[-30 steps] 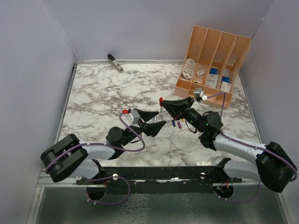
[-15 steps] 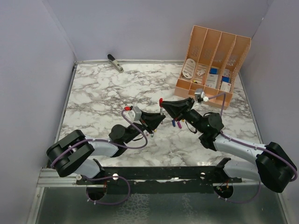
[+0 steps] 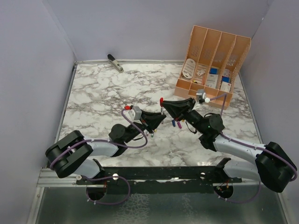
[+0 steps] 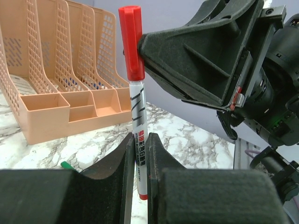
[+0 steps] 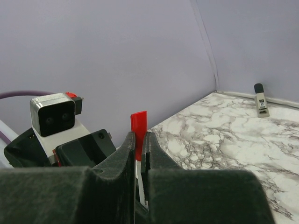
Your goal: Insert the pens into the pen caps
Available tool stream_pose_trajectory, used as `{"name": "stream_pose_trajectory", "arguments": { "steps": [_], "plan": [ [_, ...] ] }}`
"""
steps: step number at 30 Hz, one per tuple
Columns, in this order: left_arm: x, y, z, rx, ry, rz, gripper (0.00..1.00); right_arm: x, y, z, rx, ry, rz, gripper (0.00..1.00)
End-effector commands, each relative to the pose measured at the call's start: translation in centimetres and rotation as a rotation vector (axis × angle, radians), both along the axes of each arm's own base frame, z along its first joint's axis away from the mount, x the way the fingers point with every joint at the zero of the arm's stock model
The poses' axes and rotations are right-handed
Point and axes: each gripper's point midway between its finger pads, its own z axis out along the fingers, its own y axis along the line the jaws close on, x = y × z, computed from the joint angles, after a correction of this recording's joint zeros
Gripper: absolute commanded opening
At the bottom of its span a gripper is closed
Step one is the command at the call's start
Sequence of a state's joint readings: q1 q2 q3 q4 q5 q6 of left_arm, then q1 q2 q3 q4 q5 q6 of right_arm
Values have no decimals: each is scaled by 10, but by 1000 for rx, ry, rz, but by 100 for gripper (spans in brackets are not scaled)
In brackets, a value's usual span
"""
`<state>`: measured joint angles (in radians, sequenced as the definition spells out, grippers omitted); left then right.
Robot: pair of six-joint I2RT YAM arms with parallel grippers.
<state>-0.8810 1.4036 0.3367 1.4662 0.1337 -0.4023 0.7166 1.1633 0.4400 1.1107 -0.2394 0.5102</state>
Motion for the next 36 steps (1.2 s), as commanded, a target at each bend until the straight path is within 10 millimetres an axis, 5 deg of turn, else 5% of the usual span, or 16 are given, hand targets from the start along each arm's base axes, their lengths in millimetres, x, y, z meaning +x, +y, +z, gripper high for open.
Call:
{"name": "stream_pose_trajectory", "arguments": {
  "steps": [1,10,26,31,36],
  "plan": [
    [-16,6,55,-106,-134,-32,0,-2,8,-39,-91,62,14,1],
    [-11,21,83,-115,-209,53,0,-1,23,-81,-186,154,21,1],
    [-5,51,103,-141,-254,180,0,3,27,-108,-242,221,9,1],
    [1,46,88,-86,-216,184,0,6,30,-94,-248,174,8,1],
    [22,45,54,28,-109,259,0,14,26,-58,-214,100,-51,30]
  ]
}}
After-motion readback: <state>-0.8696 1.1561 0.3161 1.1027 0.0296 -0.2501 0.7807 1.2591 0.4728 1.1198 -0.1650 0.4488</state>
